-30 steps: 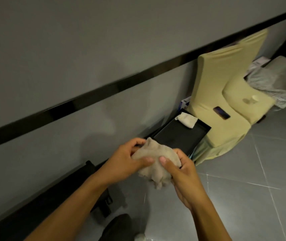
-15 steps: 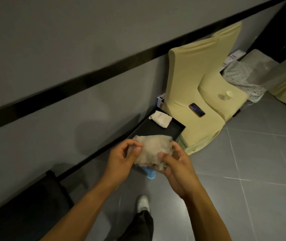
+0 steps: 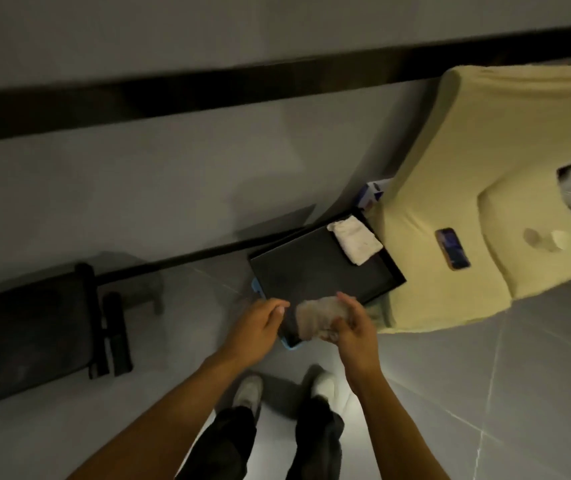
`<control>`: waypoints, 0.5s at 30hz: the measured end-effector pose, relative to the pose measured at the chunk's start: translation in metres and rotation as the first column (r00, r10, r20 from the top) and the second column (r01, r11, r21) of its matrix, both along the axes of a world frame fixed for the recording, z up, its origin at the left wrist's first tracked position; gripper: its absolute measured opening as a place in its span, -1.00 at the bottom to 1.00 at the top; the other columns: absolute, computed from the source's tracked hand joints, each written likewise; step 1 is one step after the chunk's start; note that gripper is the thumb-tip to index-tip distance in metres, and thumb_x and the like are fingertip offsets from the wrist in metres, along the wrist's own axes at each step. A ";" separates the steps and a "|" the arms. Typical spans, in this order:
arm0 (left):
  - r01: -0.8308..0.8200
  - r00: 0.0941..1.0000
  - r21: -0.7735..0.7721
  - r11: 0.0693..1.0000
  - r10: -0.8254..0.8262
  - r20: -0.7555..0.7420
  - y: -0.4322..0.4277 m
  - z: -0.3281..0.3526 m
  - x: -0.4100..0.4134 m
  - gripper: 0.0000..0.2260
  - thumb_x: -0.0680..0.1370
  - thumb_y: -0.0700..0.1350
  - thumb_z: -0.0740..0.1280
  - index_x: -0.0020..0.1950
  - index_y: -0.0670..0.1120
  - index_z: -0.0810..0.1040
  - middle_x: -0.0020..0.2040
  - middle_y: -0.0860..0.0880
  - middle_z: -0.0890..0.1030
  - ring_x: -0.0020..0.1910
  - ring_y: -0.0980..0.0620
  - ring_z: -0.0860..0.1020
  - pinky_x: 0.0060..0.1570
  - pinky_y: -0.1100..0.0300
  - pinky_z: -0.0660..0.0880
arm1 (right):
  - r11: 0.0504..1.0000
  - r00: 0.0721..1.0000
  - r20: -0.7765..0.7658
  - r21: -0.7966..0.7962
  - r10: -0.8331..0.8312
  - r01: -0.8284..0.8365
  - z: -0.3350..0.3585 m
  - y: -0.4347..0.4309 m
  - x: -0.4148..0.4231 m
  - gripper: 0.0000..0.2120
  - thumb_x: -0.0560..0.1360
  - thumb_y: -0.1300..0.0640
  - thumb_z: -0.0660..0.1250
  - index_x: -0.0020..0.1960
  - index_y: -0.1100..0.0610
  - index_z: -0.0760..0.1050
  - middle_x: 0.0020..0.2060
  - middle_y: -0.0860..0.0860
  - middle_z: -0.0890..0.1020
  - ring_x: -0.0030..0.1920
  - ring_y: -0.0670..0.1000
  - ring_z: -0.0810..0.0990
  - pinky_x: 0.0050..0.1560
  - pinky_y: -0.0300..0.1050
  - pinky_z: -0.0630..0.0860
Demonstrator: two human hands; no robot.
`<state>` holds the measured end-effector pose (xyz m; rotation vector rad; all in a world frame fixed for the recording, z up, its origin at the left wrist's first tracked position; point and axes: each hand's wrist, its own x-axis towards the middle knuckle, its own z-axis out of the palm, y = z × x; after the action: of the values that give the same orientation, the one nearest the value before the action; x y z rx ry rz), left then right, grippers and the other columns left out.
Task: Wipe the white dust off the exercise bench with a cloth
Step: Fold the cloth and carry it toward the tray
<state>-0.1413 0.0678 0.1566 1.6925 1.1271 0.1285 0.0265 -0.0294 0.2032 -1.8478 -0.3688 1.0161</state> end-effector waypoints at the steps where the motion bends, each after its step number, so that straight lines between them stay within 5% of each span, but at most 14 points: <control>1: -0.013 0.997 0.002 1.000 0.013 -0.072 -0.001 -0.019 0.000 -0.56 0.68 0.14 0.08 0.32 -0.04 0.62 0.25 -0.09 0.63 0.23 -0.06 0.58 0.24 0.14 0.46 | 0.997 0.998 0.004 -0.054 0.058 -0.058 -0.025 0.008 0.011 -0.62 0.55 0.39 0.25 0.18 -0.01 0.58 0.22 0.13 0.58 0.20 0.16 0.59 0.16 0.10 0.61; 5: -0.035 0.947 0.050 0.998 0.049 -0.318 -0.008 -0.087 -0.004 -0.27 0.48 0.30 -0.16 0.30 0.00 0.61 0.23 -0.05 0.64 0.21 -0.13 0.58 0.20 0.00 0.45 | 0.967 0.982 -0.063 -0.172 0.180 -0.188 -0.103 0.046 0.037 -0.70 0.57 0.42 0.22 0.19 0.16 0.57 0.13 0.11 0.57 0.14 0.13 0.59 0.00 -0.17 0.59; 8: -0.098 0.913 0.087 0.991 0.124 -0.388 -0.007 -0.122 0.010 -0.31 0.49 0.31 -0.10 0.39 0.04 0.56 0.27 -0.03 0.62 0.24 -0.10 0.55 0.21 0.03 0.37 | 0.929 0.940 -0.093 -0.150 0.328 -0.338 -0.156 0.077 0.045 -0.68 0.56 0.42 0.22 0.17 0.12 0.58 0.10 0.06 0.58 0.14 0.10 0.59 0.18 -0.02 0.61; 12: -0.143 0.878 0.105 0.984 0.175 -0.445 0.016 -0.158 0.046 -0.51 0.63 0.23 0.10 0.46 0.04 0.48 0.34 -0.05 0.57 0.32 -0.10 0.49 0.30 0.00 0.35 | 0.868 0.875 0.007 -0.131 0.484 -0.479 -0.215 0.120 0.057 -0.64 0.55 0.45 0.18 0.11 0.06 0.54 0.08 0.05 0.58 0.15 0.06 0.56 0.05 -0.42 0.50; 15: -0.159 0.876 0.116 0.980 0.194 -0.442 0.032 -0.180 0.064 -0.61 0.68 0.12 0.21 0.48 0.04 0.44 0.35 -0.05 0.55 0.34 -0.09 0.47 0.34 -0.02 0.35 | 0.750 0.755 0.149 -0.342 0.638 -0.566 -0.257 0.135 0.079 -0.68 0.57 0.32 0.26 0.29 0.10 0.50 0.26 0.19 0.45 0.17 0.22 0.55 0.19 -0.13 0.51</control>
<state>-0.0772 0.0998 -0.0237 1.7320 1.6449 -0.1194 0.1057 0.1058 -0.0534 -2.1799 -1.1000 1.3100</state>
